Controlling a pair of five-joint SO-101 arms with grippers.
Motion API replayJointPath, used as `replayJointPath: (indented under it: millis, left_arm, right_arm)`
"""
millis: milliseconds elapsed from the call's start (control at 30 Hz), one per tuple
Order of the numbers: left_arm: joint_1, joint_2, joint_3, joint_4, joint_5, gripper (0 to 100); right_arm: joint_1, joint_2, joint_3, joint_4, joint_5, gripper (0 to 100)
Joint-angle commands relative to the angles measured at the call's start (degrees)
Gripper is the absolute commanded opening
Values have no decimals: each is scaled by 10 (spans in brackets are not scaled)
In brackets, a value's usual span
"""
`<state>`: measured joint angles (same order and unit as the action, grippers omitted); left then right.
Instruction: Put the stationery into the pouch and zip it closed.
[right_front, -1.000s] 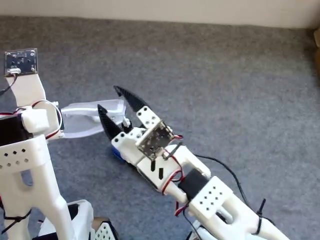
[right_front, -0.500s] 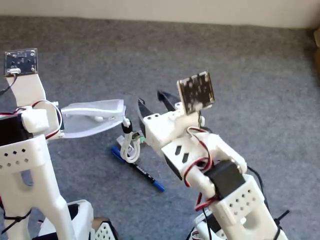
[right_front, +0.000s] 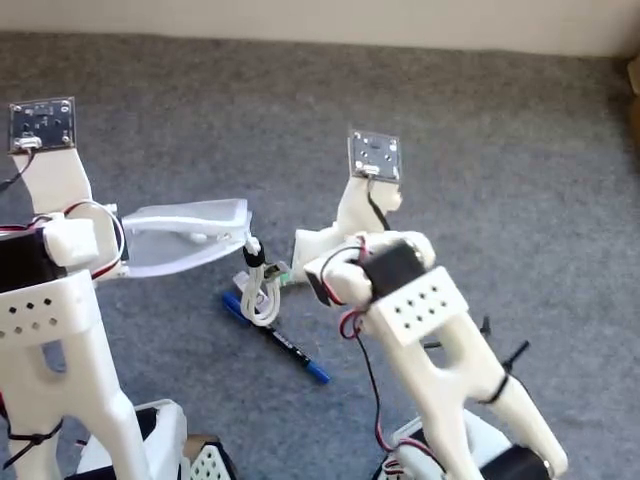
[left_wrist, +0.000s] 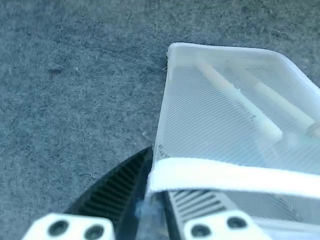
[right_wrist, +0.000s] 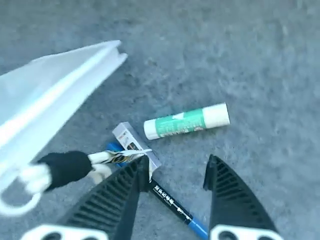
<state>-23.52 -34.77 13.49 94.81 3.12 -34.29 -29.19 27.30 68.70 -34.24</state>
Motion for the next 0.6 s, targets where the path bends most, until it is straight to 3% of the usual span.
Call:
replayJointPath:
  millis: [0, 567]
  left_arm:
    - [-12, 1, 0, -1, 4, 6]
    - [-8, 1, 0, -1, 5, 6]
  right_arm:
    - [7, 24, -36, 0, -47, 176]
    - [29, 288, -195, -40, -228, 177]
